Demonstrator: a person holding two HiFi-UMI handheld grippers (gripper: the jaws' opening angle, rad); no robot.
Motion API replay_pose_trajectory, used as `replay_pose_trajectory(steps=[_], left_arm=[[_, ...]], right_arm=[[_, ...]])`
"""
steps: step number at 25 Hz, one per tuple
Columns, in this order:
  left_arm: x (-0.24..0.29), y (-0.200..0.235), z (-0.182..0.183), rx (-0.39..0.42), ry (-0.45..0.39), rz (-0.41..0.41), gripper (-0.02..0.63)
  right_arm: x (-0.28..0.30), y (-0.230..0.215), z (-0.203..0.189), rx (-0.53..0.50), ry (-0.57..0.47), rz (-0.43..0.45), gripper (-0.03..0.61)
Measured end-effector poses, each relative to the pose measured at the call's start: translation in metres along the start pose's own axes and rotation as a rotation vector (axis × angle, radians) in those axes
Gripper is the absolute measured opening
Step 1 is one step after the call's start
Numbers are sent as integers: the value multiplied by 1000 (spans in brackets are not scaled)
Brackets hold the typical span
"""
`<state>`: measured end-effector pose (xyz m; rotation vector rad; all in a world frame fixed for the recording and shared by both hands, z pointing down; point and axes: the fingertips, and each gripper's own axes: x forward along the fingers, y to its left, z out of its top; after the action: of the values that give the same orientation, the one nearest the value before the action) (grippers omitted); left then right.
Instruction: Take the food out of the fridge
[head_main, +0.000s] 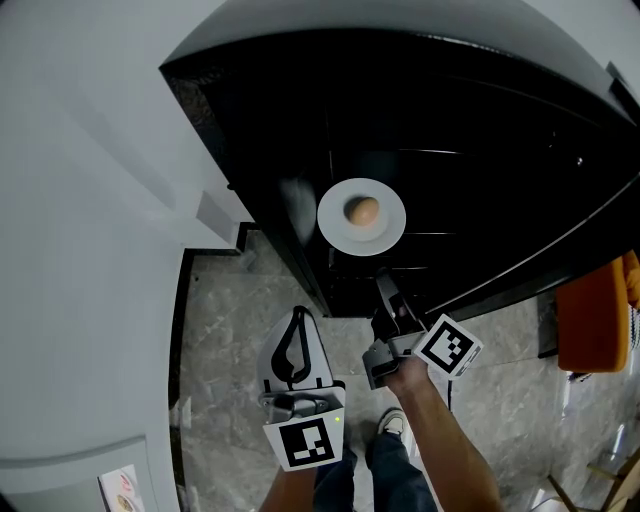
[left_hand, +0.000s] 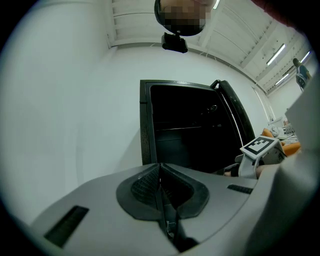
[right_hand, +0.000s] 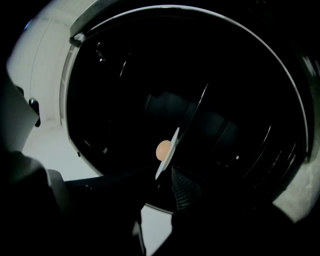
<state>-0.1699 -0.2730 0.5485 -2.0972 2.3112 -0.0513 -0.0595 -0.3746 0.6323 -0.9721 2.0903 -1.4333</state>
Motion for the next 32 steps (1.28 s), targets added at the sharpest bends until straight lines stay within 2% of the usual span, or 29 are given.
replay_pose_trajectory(steps=[2,4,12,27,32], left_arm=[[1,1,0,2,-1,1,14],[2,2,0,4,0,3,14],[6,6,-2,3,2,7,14],[12,9,-3,2,7,13,14],[11,8,-3,1,7,14,14]], right_arm=[[6,4,3,97,-30,49,100],[11,4,5,152,-48,70,110],[30,-5,8,280,-70,79,112],[48,-7,8,324,-67,58,116],[51,-4,10,343,-78,32,63]])
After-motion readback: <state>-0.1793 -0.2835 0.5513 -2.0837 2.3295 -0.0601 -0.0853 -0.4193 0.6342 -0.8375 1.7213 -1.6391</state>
